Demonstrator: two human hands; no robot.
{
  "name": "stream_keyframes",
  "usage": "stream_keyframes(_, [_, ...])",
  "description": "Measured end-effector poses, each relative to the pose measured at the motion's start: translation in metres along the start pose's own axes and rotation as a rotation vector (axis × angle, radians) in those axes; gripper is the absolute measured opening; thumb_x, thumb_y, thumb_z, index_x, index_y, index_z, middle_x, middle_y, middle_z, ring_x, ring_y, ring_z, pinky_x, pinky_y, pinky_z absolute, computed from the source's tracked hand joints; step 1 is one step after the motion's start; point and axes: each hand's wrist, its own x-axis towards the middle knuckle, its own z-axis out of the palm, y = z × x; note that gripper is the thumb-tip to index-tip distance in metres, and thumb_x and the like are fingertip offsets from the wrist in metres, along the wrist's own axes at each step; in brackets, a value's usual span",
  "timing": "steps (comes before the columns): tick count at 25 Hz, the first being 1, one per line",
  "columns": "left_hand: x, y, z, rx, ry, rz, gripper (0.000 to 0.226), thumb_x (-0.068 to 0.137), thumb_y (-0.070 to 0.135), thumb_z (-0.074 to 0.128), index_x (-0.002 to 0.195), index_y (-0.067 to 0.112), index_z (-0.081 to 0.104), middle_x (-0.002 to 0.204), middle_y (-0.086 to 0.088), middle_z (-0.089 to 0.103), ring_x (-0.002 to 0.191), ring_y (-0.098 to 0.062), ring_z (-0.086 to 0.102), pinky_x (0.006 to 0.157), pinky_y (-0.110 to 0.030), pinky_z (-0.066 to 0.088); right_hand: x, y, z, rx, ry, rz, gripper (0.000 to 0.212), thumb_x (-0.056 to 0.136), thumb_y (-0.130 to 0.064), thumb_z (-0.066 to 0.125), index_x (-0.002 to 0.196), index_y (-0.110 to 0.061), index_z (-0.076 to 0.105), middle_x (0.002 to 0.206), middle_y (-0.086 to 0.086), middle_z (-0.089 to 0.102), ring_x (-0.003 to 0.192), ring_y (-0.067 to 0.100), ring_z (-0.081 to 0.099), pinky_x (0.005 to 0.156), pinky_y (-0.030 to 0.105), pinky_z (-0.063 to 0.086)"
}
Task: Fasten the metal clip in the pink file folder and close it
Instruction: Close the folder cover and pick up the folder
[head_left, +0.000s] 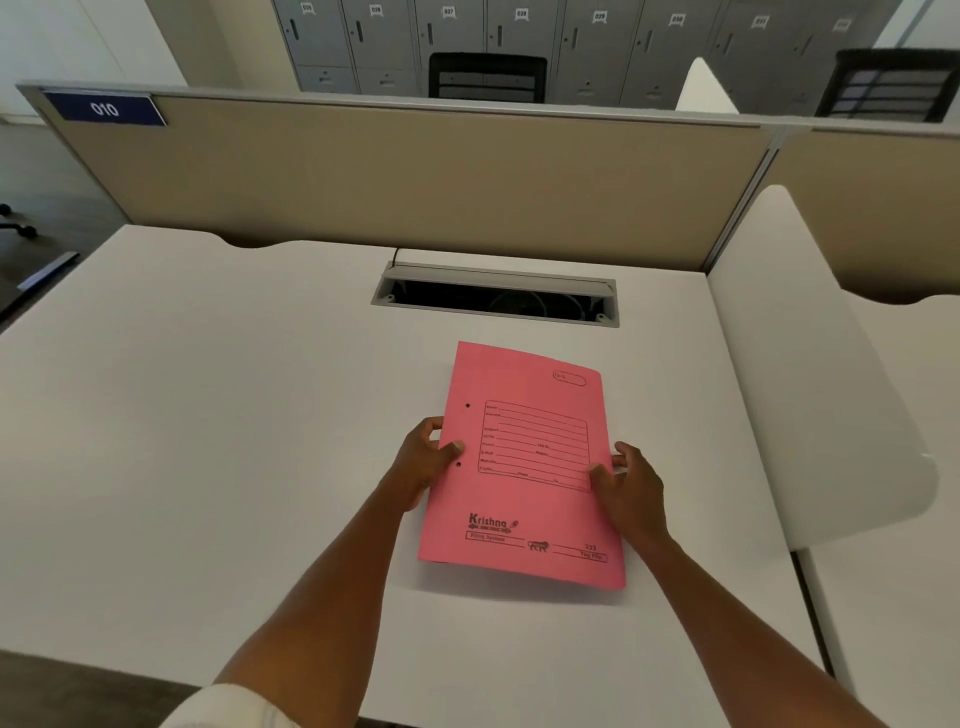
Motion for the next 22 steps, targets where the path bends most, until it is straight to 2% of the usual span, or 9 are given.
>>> stream_keyframes(2, [0.0, 0.002, -0.01, -0.022, 0.005, -0.01, 0.042, 0.091, 0.02, 0.068, 0.128, 0.014, 0.049, 0.102, -0.013, 0.075, 0.085, -0.029, 0.075, 0.076, -0.045, 0.062, 0.007, -0.01, -0.001, 0.128, -0.107, 0.098, 0.052, 0.09, -0.034, 0.064, 0.135, -0.014, 0.05, 0.123, 0.009, 0.066, 0.098, 0.022, 0.064, 0.084, 0.033, 0.051])
stream_keyframes(6, [-0.001, 0.004, -0.028, -0.041, 0.011, -0.016, 0.04, 0.092, 0.021, 0.067, 0.128, 0.014, 0.049, 0.106, -0.014, 0.074, 0.089, -0.032, 0.074, 0.079, -0.048, 0.061, 0.015, -0.02, 0.006, 0.277, -0.254, 0.158, 0.043, 0.09, -0.029, 0.066, 0.128, -0.012, 0.055, 0.12, 0.012, 0.068, 0.101, 0.028, 0.068, 0.087, 0.046, 0.057])
stream_keyframes(12, [0.002, 0.008, -0.069, 0.016, 0.071, 0.0, 0.04, 0.093, 0.02, 0.065, 0.129, 0.013, 0.049, 0.111, -0.017, 0.071, 0.092, -0.035, 0.072, 0.085, -0.052, 0.058, 0.017, -0.055, 0.034, 0.301, -0.266, 0.052, 0.044, 0.089, -0.024, 0.069, 0.127, -0.009, 0.054, 0.118, 0.013, 0.07, 0.1, 0.029, 0.069, 0.091, 0.05, 0.057])
stream_keyframes(16, [0.009, 0.013, -0.107, 0.08, 0.132, 0.031, 0.04, 0.094, 0.02, 0.065, 0.13, 0.016, 0.049, 0.11, -0.013, 0.073, 0.085, -0.029, 0.074, 0.076, -0.045, 0.062, 0.021, -0.091, 0.061, 0.257, -0.273, -0.013, 0.047, 0.089, -0.026, 0.068, 0.13, -0.009, 0.052, 0.121, 0.011, 0.069, 0.103, 0.029, 0.068, 0.092, 0.05, 0.056])
stream_keyframes(22, [0.037, 0.025, -0.184, 0.207, 0.184, 0.108, 0.041, 0.095, 0.021, 0.062, 0.134, 0.023, 0.052, 0.112, -0.006, 0.073, 0.083, -0.025, 0.076, 0.075, -0.046, 0.062, 0.033, -0.152, 0.123, 0.211, -0.257, -0.043, 0.046, 0.09, -0.024, 0.068, 0.13, -0.01, 0.052, 0.121, 0.011, 0.069, 0.103, 0.03, 0.068, 0.093, 0.05, 0.055])
